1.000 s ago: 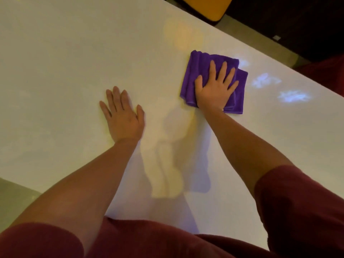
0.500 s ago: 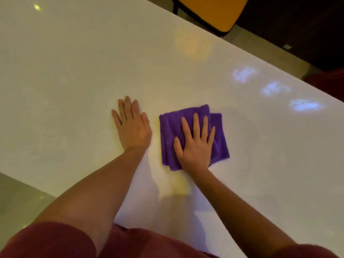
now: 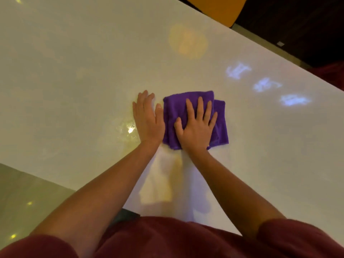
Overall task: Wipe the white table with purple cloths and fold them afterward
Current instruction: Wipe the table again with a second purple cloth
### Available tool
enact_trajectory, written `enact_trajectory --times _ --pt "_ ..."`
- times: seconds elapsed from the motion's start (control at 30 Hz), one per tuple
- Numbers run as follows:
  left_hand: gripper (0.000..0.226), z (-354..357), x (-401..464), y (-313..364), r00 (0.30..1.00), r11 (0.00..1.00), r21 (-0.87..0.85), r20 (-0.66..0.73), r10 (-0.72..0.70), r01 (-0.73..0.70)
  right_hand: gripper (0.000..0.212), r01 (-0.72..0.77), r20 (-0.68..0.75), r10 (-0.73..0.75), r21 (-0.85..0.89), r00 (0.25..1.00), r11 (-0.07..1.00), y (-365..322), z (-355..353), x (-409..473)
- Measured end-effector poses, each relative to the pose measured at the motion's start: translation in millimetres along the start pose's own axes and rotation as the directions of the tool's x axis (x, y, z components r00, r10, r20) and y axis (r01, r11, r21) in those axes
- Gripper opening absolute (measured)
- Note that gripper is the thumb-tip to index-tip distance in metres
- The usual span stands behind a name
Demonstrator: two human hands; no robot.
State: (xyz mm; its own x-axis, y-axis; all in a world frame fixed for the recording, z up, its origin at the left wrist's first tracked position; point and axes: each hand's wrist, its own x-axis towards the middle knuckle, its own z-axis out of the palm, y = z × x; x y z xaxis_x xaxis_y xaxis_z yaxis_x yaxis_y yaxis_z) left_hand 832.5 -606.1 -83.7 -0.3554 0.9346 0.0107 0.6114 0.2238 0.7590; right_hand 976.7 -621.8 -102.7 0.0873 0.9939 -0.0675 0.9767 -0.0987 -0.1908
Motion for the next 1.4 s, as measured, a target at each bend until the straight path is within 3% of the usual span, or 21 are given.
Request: enact_trajectory --times 0.07,0.13,0.3,0.47,0.6,0.7,0.93,1.17,1.27,1.4 --pt "0.038 -24.7 10.4 -12.9 0.999 0.997 -0.073 -0.007 0.035 -0.036 0.071 -0.052 0.008 0.052 -0.009 0.999 0.999 -18.4 -1.2 39.0" --pt "0.036 -52.1 31.9 -28.3 0.993 0.993 -0.025 0.015 0.116 -0.116 0.071 -0.108 0.009 0.108 -0.005 0.994 0.994 -37.9 -1.1 75.4" --pt "0.044 -111.7 120.1 -76.0 0.980 0.936 0.289 0.079 0.185 -0.200 0.069 -0.195 -0.015 0.194 -0.024 0.981 0.981 -86.7 10.9 58.4" --pt "0.060 -134.5 193.1 -116.3 0.996 0.848 0.526 0.079 0.028 -0.065 0.069 -0.134 -0.024 0.133 -0.035 0.991 0.990 -117.6 25.3 -62.9" --pt "0.065 -135.1 212.3 -135.6 0.997 0.791 0.611 0.071 -0.037 -0.014 0.071 -0.080 0.009 0.080 -0.060 0.997 0.995 -118.9 29.1 -76.1" --pt "0.067 -128.2 213.7 -138.3 0.998 0.786 0.619 0.051 -0.044 0.003 0.071 -0.006 0.000 0.006 -0.054 1.000 0.999 -109.9 21.8 -25.4" --pt "0.066 -122.3 217.2 -139.1 0.999 0.758 0.651 0.006 -0.054 0.037 0.074 -0.178 -0.028 0.177 -0.012 0.984 0.984 -121.3 7.3 142.1" --pt "0.067 -118.7 220.7 -138.8 0.998 0.730 0.682 -0.017 -0.054 0.051 0.077 -0.233 -0.014 0.233 0.026 0.972 0.972 -161.5 12.3 285.9" --pt "0.065 -119.8 220.6 -136.2 0.999 0.732 0.680 -0.007 -0.052 0.043 0.075 -0.146 0.001 0.146 0.022 0.989 0.989 -195.1 19.3 277.5" --pt "0.059 -125.2 219.7 -136.3 0.998 0.745 0.664 -0.018 -0.060 0.057 0.069 0.073 -0.001 -0.073 0.032 0.997 0.997 -220.6 29.1 167.9"
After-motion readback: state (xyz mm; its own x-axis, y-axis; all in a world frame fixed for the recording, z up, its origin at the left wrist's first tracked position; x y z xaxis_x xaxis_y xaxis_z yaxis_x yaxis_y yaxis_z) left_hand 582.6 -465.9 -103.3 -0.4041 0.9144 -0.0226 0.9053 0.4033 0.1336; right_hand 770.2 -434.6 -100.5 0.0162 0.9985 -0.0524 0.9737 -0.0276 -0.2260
